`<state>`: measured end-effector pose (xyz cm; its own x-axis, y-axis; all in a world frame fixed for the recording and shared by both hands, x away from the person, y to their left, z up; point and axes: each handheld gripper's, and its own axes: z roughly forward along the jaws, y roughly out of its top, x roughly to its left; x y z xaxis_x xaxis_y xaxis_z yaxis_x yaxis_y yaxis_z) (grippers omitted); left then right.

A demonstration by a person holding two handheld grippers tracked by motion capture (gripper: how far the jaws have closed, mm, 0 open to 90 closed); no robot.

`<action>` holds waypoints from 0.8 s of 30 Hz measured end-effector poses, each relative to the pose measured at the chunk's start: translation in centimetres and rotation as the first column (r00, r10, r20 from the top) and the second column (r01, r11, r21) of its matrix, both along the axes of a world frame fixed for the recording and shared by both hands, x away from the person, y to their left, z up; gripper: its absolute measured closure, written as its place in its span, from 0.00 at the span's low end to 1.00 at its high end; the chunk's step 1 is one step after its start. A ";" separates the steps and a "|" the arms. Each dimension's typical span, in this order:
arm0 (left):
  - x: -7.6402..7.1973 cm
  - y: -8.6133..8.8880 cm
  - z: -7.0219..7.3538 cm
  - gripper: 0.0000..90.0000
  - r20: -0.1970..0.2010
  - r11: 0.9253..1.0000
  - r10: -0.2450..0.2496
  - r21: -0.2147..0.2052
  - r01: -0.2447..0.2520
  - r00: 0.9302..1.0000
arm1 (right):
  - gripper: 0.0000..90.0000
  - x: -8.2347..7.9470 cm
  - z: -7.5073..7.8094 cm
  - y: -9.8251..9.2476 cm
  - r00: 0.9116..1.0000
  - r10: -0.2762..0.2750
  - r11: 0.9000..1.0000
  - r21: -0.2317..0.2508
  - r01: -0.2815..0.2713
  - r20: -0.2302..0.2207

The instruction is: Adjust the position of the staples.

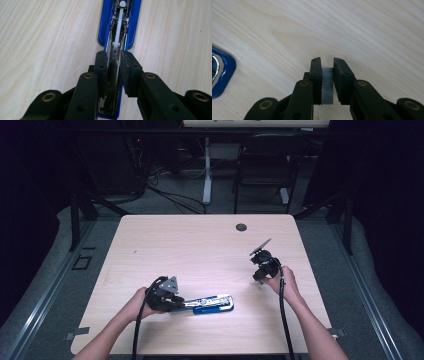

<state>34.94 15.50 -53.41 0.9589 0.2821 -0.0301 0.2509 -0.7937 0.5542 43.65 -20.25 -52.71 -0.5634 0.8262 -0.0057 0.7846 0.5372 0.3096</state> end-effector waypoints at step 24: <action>0.1 0.0 0.0 0.85 -0.002 1.000 -0.003 -0.001 0.003 1.000 | 0.87 -1.5 1.0 2.0 0.995 0.101 0.993 0.058 -0.102 0.011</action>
